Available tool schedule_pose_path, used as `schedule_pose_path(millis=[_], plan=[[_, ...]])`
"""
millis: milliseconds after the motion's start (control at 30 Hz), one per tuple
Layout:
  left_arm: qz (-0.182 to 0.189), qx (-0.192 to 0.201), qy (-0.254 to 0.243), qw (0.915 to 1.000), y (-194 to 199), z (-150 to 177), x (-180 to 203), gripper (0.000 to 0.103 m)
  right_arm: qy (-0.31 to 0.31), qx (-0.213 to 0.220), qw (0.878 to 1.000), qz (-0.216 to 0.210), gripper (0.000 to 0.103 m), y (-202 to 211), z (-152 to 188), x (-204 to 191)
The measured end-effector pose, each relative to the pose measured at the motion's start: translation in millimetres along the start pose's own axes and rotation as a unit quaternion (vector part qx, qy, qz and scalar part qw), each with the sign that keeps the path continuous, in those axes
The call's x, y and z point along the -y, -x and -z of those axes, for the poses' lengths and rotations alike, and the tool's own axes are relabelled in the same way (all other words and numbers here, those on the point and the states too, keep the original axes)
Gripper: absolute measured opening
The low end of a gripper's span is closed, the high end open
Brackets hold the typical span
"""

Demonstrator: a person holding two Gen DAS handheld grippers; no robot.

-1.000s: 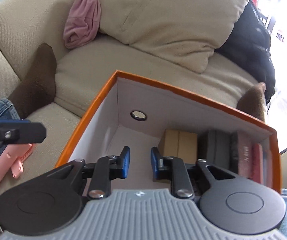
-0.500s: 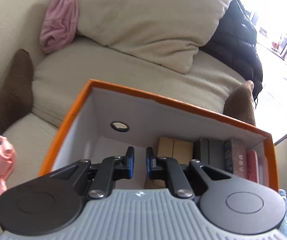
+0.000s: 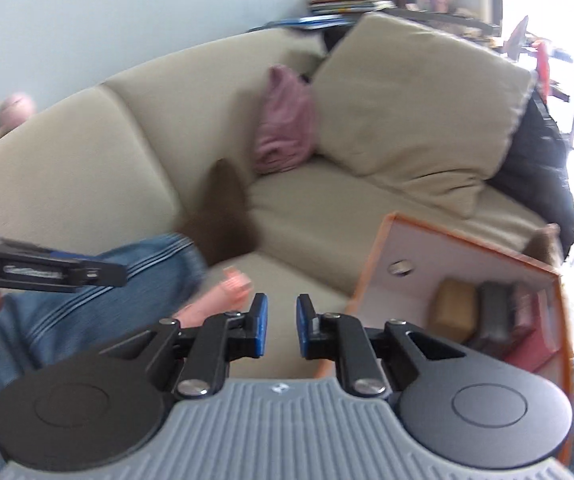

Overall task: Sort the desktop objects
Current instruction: 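Grasp the white Vaseline tube with the left gripper and lift it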

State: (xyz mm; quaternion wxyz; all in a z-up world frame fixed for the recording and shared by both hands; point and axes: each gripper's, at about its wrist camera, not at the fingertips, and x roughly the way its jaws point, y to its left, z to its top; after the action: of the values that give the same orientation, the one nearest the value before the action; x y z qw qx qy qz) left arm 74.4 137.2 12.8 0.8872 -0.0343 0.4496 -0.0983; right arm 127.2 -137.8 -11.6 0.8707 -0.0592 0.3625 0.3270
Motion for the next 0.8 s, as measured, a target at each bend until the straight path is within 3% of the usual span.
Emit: schedule_pose_path(millis=[100, 167, 233, 367, 500, 700, 800], plan=[[0.004, -0.036, 0.004, 0.9993, -2.3, 25.5, -4.3, 0.051, 0.019, -0.041, 0.998, -0.039, 0.017, -17.8, 21.1, -32.2], [0.017, -0.063, 0.015, 0.9978, -7.3, 40.6, -9.4, 0.051, 0.031, -0.072, 0.995, -0.058, 0.023, -33.2, 35.8, -49.9], [0.032, -0.083, 0.025, 0.9957, -13.6, 52.6, -13.8, 0.050, 0.046, -0.098, 0.993, -0.052, 0.035, -49.9, 51.1, -63.9], [0.049, -0.107, 0.008, 0.9930, -25.0, 68.2, -13.6, 0.050, 0.064, -0.143, 0.987, -0.035, 0.039, -68.9, 78.3, -72.7], [0.059, -0.110, -0.006, 0.9921, -32.8, 74.5, -9.0, 0.052, 0.089, -0.150, 0.984, -0.028, 0.039, -56.5, 93.4, -73.4], [0.045, -0.126, -0.044, 0.9900, -45.2, 81.8, 3.3, 0.063, 0.094, -0.176, 0.980, -0.017, 0.035, -51.0, 111.6, -67.6], [0.056, -0.147, -0.039, 0.9869, -54.7, 85.6, 3.8, 0.064, 0.096, -0.174, 0.980, -0.020, 0.035, -51.0, 113.1, -66.7]])
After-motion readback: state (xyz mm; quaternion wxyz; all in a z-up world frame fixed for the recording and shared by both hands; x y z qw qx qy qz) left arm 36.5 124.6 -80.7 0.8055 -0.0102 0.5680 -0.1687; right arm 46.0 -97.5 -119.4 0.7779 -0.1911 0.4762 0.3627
